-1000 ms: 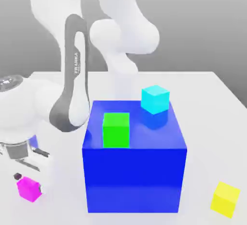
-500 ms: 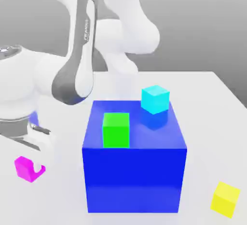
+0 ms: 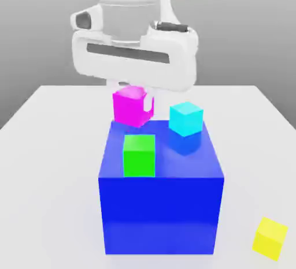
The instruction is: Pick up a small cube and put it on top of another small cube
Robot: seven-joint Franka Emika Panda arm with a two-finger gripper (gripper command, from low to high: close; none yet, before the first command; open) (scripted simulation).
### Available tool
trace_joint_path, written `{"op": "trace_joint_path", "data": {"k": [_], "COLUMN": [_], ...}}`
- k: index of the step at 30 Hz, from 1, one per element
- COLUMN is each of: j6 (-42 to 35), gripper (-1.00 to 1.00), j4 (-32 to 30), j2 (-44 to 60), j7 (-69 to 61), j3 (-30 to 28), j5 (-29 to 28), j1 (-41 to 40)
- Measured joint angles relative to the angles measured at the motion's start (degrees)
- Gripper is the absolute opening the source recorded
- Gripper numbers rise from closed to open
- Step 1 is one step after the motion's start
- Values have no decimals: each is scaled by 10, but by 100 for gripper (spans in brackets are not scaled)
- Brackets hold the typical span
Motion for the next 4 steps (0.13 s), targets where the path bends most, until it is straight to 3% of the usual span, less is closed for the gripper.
{"op": "trace_joint_path", "data": {"k": [1, 4], "j6": [21, 21], "gripper": [100, 100], "j4": [-13, -13], "j2": [8, 8], "j7": [1, 1], "j3": [1, 1], "j5": [0, 0], "j1": [0, 0]}}
